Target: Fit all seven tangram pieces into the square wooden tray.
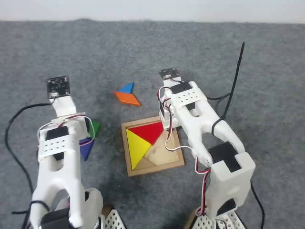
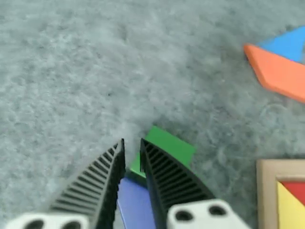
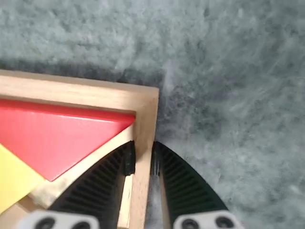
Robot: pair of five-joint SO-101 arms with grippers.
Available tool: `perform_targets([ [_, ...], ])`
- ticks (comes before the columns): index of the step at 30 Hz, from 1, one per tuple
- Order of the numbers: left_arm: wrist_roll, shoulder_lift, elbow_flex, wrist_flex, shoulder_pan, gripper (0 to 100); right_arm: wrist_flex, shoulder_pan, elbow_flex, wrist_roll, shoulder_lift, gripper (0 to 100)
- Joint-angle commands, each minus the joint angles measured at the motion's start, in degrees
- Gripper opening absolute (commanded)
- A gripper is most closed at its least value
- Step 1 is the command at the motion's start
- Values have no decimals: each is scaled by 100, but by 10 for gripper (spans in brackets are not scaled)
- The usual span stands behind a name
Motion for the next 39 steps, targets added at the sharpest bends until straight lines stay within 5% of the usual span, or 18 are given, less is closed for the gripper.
perform_targets([
  [1, -44, 0, -321, 264, 88, 60, 136, -31, -132, -123, -75, 7],
  [6, -35, 220, -655, 835, 88, 121, -13, -57, -158, -387, 31, 7],
  [16, -325, 2857, -2659, 2198, 316, 131, 180, 180, -378, -721, 286, 7],
  [29, -615, 2620, -2809, 2418, -105, 186, -22, 154, -369, -519, 295, 7],
  [39, -897, 4105, -4031, 2787, 26, 207, -101, 136, -369, -343, 303, 7],
])
